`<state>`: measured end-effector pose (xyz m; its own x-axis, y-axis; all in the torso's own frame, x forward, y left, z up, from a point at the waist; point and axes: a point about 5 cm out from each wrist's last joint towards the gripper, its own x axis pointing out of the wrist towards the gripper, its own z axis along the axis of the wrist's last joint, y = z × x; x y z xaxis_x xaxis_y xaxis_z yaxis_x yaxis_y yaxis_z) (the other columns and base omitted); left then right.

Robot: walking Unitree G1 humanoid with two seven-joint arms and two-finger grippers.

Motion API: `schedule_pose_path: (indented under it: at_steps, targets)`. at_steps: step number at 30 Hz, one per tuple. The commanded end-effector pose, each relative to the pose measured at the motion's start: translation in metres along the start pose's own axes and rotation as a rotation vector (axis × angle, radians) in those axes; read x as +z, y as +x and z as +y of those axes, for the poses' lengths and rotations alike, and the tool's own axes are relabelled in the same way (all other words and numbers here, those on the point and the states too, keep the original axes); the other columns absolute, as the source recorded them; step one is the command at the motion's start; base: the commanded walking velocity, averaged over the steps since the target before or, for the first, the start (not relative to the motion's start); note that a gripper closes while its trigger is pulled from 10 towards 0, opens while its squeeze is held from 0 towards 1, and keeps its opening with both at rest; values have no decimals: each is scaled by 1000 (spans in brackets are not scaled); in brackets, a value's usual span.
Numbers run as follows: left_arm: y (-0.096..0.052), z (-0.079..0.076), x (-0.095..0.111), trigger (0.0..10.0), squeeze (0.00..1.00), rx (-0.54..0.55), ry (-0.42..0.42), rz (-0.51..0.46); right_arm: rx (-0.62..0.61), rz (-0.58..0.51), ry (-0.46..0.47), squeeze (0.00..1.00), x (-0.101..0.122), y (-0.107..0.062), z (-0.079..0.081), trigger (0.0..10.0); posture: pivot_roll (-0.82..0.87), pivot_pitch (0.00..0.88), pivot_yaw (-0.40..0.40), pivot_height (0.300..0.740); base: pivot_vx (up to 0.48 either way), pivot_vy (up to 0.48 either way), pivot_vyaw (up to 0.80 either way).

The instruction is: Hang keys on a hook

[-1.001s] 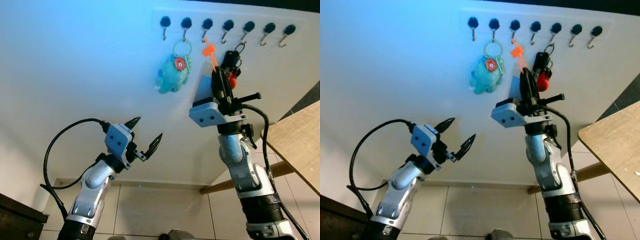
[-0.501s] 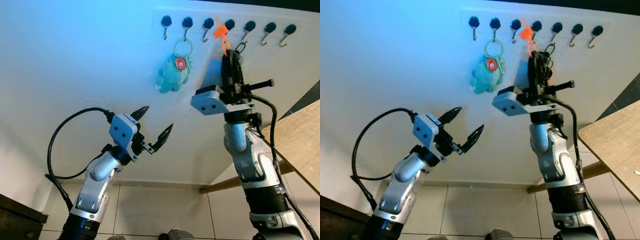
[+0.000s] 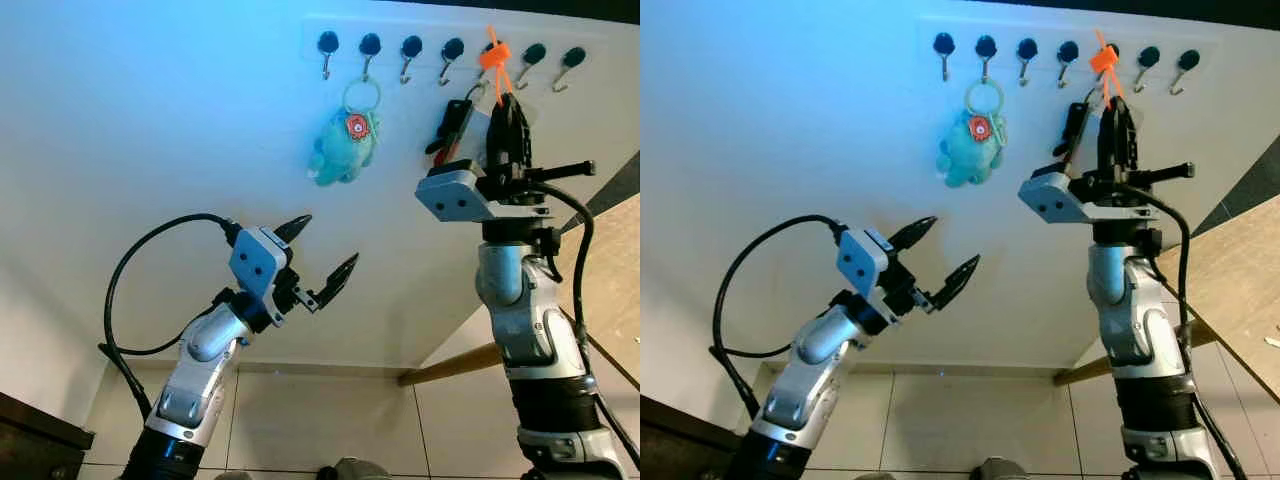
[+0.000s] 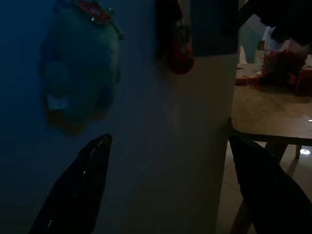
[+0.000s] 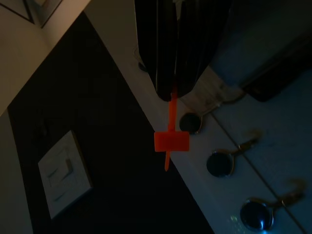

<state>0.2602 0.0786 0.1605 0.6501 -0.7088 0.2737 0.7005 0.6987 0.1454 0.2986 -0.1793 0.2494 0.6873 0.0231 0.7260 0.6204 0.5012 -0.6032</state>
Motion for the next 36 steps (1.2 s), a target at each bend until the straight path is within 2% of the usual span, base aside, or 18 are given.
schedule_pose_path:
  at_steps: [1,10,14,29,36]
  targets:
    - [4,-4,3,10000,0,-15,-17,-18,-16,20,-20,0,-5,-2,-5,10000,28,66,-57,740,0,0,0]
    - [13,3,13,10000,0,27,-31,-76,26,-46,-34,0,1,6,5,10000,26,75,-56,740,0,0,0]
    - [18,1,21,10000,0,10,-38,-104,38,-55,-41,0,0,9,9,10000,32,81,-69,740,0,0,0]
    - [20,-1,26,10000,0,7,-36,-115,49,-58,-102,0,-13,17,13,10000,37,93,-70,740,0,0,0]
    - [21,0,27,10000,0,13,-33,-118,56,-109,-98,0,-7,22,18,10000,38,92,-70,740,0,0,0]
